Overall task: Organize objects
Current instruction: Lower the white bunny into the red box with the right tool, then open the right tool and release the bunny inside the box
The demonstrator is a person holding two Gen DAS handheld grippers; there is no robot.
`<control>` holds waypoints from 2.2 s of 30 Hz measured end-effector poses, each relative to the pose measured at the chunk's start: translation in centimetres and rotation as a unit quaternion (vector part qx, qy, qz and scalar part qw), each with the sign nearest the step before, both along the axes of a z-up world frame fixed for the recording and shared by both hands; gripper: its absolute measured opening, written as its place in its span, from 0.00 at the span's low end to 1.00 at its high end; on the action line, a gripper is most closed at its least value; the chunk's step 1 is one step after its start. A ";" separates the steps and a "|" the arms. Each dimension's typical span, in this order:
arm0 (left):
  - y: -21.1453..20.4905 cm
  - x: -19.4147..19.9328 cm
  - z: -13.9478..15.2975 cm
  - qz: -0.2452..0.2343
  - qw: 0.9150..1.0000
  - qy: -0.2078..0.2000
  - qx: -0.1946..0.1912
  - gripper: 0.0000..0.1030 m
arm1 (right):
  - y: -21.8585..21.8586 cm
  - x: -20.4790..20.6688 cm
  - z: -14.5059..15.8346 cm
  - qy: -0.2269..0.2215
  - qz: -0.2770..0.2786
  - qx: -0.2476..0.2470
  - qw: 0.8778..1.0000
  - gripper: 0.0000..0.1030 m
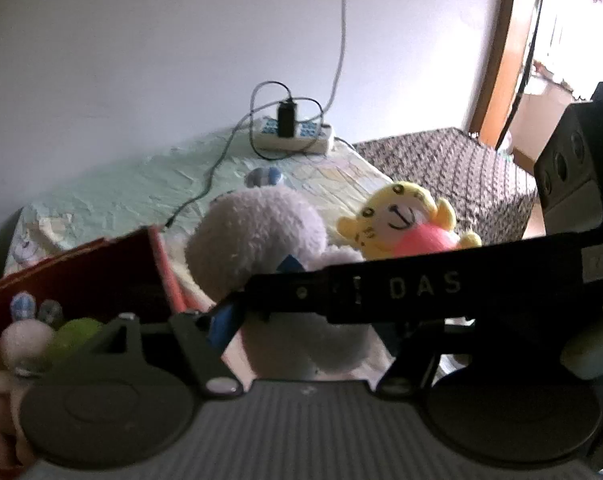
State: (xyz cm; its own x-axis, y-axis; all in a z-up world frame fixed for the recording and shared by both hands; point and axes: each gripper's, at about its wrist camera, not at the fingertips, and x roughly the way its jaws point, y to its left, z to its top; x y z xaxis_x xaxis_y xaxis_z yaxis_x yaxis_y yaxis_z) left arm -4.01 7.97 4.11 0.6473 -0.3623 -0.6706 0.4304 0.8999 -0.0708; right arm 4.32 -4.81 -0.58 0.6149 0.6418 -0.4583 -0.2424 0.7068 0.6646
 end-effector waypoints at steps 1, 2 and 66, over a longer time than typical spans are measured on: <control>0.6 0.1 0.1 0.002 1.000 -0.001 -0.004 0.69 | 0.5 0.2 0.2 -0.003 0.002 -0.004 1.000 0.46; 1.4 0.3 0.1 0.004 1.000 -0.002 -0.007 0.69 | 1.2 0.4 0.3 -0.007 0.005 -0.009 1.000 0.46; 11.1 5.2 -4.6 0.054 0.994 0.084 -0.041 0.92 | 10.3 4.0 -1.8 -0.037 0.004 -0.112 0.993 0.32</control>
State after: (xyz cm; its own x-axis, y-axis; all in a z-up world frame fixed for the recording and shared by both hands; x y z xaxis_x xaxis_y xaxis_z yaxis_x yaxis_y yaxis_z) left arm 1.21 19.07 -0.50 0.5665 -0.3554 -0.7435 0.3079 0.9282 -0.2091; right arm 8.35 5.53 -2.40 0.6478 0.5335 -0.5438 -0.2905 0.8329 0.4710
